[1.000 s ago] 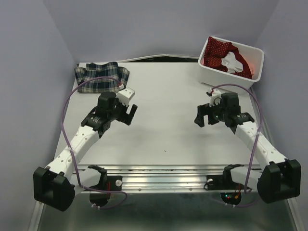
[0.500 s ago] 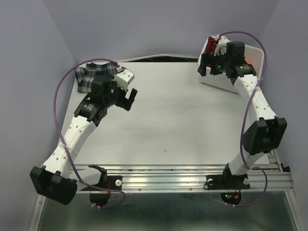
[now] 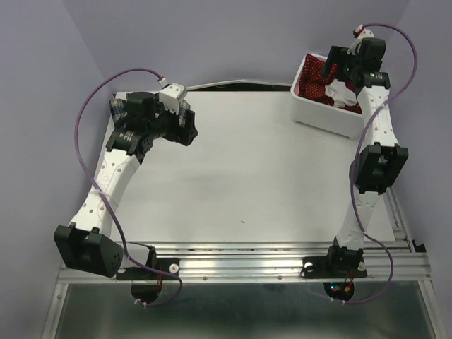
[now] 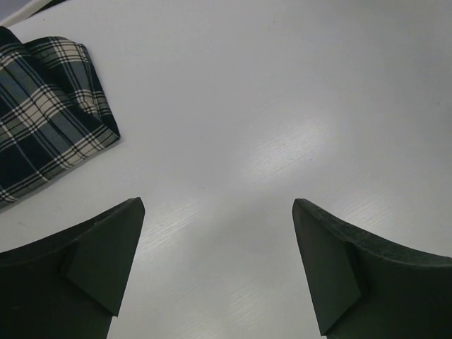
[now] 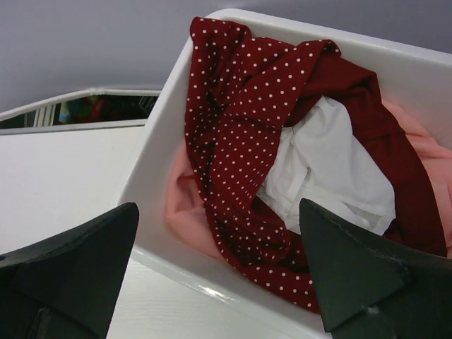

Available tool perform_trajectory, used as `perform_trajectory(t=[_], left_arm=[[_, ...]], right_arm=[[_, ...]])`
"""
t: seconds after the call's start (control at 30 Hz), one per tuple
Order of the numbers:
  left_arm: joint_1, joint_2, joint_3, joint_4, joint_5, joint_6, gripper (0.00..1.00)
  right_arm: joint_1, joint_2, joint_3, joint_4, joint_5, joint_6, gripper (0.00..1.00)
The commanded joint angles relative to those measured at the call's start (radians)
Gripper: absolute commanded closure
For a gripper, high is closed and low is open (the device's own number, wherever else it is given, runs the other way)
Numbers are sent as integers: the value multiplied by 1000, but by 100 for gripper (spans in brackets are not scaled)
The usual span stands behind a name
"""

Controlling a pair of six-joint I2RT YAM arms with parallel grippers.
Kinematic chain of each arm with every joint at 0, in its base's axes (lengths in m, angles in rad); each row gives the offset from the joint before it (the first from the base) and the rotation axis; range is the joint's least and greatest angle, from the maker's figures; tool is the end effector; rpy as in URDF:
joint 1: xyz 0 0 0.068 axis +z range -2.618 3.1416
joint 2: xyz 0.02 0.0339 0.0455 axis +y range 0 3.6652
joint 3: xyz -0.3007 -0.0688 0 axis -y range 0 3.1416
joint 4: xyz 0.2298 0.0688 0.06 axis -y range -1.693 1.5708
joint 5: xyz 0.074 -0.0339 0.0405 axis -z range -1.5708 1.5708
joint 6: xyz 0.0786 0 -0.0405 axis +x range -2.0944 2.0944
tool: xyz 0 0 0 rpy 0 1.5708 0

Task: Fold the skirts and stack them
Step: Grab the skirt from the pile

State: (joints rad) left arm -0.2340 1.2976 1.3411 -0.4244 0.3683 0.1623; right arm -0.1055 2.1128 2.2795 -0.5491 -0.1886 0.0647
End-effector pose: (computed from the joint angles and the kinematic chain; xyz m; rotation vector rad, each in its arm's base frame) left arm 0.2878 -0.0977 0.4182 0.6188 1.8454 -0.4063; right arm 0.5307 -0.0414 0.4120 0.0415 1.9489 0.1571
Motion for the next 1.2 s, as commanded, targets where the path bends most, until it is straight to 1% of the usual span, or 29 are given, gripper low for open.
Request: perform_trajectory(t=[0.0,0.07,0.2,0.33,0.53,0.6,0.73,0.77,0.8,0.83,0.9,0.93,1.0,1.03,1.13,1.17], left_arm=[[2,-6,4,16,49,-21,2],[2,-1,-13,22,43,-20,2],[4,0,-40,26,37,-21,1],[5,-14,-88,47,24,-17,1],[15,-12,-112,61,21,-21,1],[21,-11,-120,61,26,-24,1],[27,2,-122,59,24,-23,1],[28,5,-115,58,24,-23,1],[30,9,-112,55,23,-21,2],[32,15,-109,49,24,-20,1],[33,20,-102,46,24,-20,1],[35,25,-99,44,24,-20,2],[35,29,-91,42,24,-20,2],[35,34,-88,38,23,-18,2],[36,43,-73,26,12,-4,1],[38,43,-66,24,9,-1,2]], right_arm=[[-13,19,9,167,35,52,0],[-23,62,9,222,35,55,0],[-43,156,67,230,92,44,0],[-63,206,29,262,118,27,0],[-82,286,26,304,175,-8,1],[-82,306,25,325,219,-12,4],[-91,351,26,354,281,-16,13],[-91,354,23,360,306,-16,18],[-91,358,25,360,316,-23,20],[-91,360,23,360,321,-28,25],[-91,363,15,359,328,-35,30],[-91,365,14,360,331,-43,37],[-91,360,8,359,325,-49,45],[-91,355,9,359,311,-49,58],[-100,322,9,357,295,-40,81],[-100,308,11,356,285,-37,90]])
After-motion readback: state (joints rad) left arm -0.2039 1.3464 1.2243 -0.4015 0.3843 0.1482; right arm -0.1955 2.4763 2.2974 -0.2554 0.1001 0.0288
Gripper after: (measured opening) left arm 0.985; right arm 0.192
